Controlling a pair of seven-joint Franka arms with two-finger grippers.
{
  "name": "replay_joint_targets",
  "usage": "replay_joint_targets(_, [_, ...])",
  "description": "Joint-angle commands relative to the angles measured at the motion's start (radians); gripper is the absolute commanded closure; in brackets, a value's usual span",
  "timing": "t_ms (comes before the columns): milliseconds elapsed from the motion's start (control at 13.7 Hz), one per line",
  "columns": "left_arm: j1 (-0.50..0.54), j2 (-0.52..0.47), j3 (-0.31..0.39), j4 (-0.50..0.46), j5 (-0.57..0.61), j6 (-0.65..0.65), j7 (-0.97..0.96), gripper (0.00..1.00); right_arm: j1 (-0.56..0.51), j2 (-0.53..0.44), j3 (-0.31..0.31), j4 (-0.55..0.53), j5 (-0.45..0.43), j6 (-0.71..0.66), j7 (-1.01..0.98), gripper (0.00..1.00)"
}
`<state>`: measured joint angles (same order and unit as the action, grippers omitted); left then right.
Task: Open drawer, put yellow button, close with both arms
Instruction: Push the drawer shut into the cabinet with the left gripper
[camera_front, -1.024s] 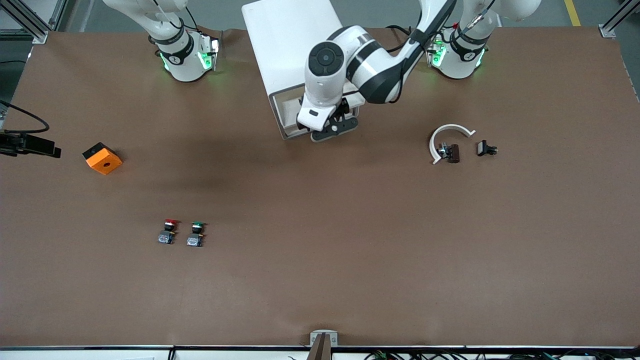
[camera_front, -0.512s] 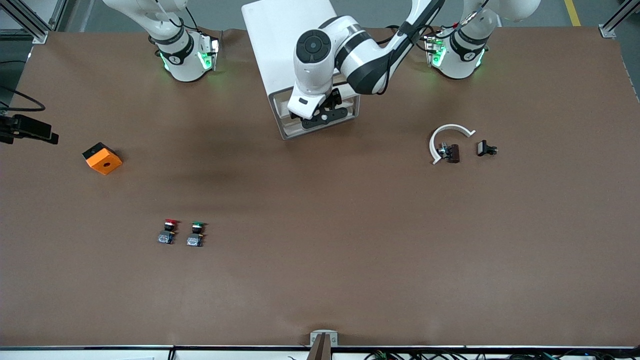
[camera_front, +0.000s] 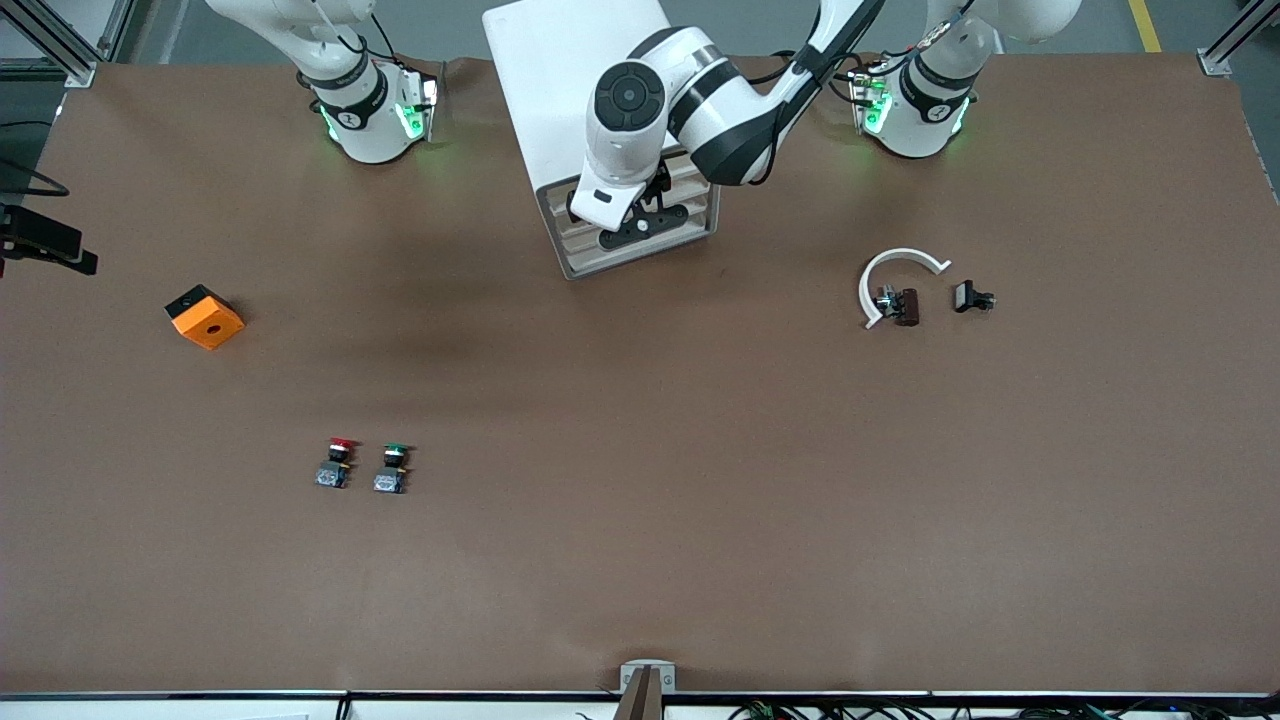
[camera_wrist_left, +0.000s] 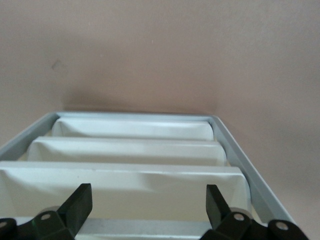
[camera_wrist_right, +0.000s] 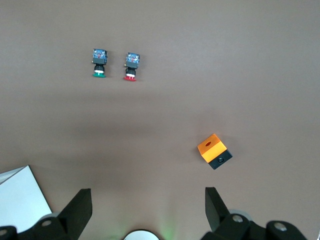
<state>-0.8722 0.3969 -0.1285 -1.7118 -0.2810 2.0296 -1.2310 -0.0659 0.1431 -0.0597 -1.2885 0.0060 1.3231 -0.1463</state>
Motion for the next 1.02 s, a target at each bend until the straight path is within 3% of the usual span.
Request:
replay_joint_targets(0, [-0.002, 0.000, -0.008, 0.006, -0.087, -0.006, -0.019, 0.00, -0.034, -0.059, 0.003, -0.035, 0.022, -0.027, -0.018, 0.00])
replay_joint_targets(220, [0.001, 0.003, -0.008, 0.006, -0.133, -0.006, -0.021, 0.00, -0.026, -0.086, -0.015, -0.055, 0.022, -0.068, -0.018, 0.00])
replay_joint_targets(439, [0.001, 0.011, -0.007, 0.005, -0.138, -0.006, -0.013, 0.00, 0.020, -0.141, -0.051, -0.128, 0.022, -0.021, -0.018, 0.00])
replay_joint_targets(659, [0.016, 0.011, 0.009, 0.014, -0.101, -0.002, 0.002, 0.00, 0.020, -0.265, -0.051, -0.312, 0.023, 0.096, -0.016, 0.00])
replay_joint_targets(951, [0.129, 0.003, 0.026, 0.095, 0.026, -0.003, 0.011, 0.00, 0.018, -0.286, -0.048, -0.341, 0.022, 0.114, -0.018, 0.00])
